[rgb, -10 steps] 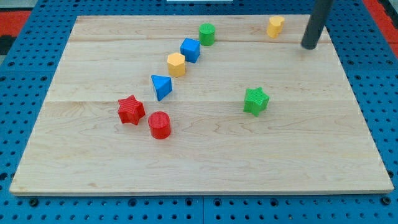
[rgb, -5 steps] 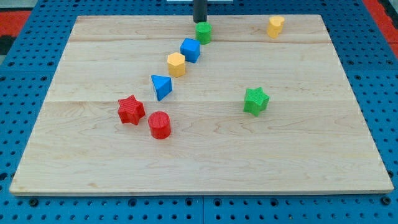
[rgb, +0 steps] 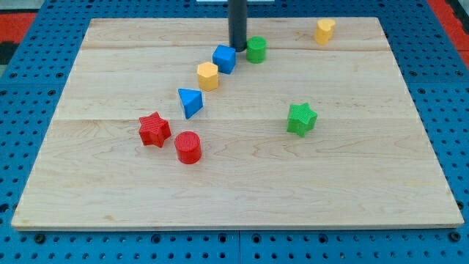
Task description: Slide the green circle towards the bottom of the yellow heart
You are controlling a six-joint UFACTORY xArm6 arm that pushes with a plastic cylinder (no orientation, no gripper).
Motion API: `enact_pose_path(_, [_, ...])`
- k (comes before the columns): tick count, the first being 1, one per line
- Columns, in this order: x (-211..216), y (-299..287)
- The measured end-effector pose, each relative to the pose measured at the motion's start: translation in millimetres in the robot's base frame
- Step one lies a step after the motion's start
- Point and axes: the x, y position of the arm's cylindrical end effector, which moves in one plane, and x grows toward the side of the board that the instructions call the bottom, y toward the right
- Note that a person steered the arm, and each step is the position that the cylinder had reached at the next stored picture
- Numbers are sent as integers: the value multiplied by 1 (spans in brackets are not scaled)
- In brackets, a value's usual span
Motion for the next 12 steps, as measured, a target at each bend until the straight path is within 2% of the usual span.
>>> enact_pose_path(1, [5,43])
enact_pose_path(3, [15,61])
enact_pose_path(5, [24,103])
enact_pose_path(6, [61,105])
enact_pose_path(7, [71,131])
enact_pose_path(9, [39,147])
enact_pose_path(10, [59,120])
enact_pose_path(12, [3,112])
